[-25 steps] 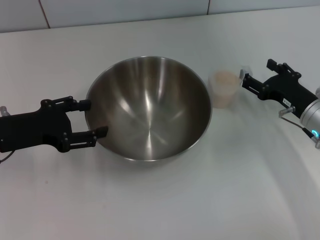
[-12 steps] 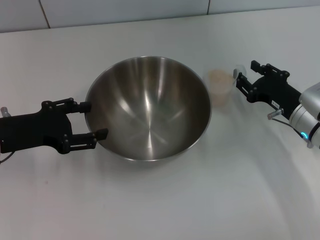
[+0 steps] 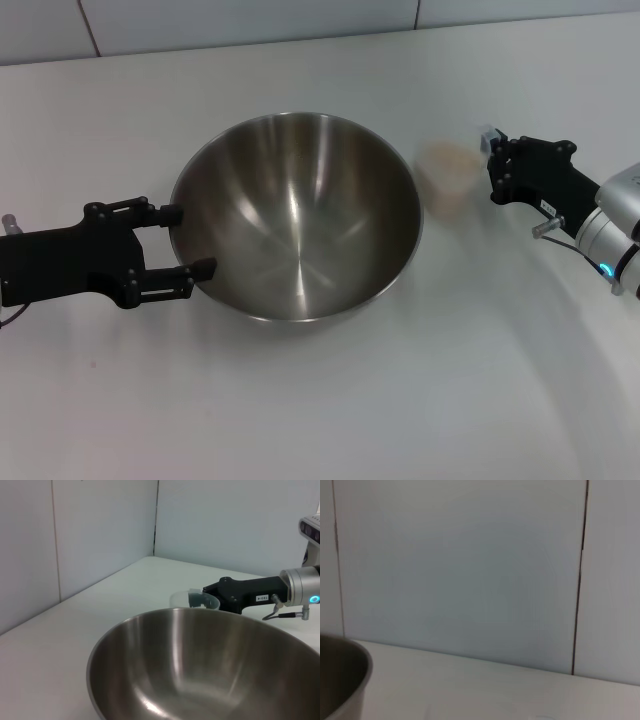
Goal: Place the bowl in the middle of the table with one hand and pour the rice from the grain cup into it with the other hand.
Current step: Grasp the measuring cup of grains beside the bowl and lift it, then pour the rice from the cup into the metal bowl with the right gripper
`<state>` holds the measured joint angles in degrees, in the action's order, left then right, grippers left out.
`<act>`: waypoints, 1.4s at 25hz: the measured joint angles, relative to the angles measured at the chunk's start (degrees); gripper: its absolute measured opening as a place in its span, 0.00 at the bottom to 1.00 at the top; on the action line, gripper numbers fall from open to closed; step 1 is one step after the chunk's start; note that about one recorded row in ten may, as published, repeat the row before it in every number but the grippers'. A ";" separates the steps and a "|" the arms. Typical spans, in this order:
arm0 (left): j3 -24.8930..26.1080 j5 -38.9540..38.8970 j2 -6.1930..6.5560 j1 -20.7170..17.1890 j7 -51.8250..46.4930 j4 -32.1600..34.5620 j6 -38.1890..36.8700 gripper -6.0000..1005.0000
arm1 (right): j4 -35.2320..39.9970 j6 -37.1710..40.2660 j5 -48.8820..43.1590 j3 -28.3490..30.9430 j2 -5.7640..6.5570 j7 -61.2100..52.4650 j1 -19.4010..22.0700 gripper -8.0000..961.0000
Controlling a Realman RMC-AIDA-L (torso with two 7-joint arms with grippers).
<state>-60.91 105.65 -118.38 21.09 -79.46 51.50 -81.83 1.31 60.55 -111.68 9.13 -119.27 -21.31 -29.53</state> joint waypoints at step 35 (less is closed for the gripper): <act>-1.33 -0.25 -0.11 0.99 -1.25 2.67 -1.12 0.79 | -24.19 16.11 -2.65 2.95 -0.64 104.03 -0.19 0.04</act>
<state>-62.23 105.40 -118.49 22.08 -80.71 54.17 -82.94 -22.87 76.67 -114.33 12.08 -119.91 82.72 -29.72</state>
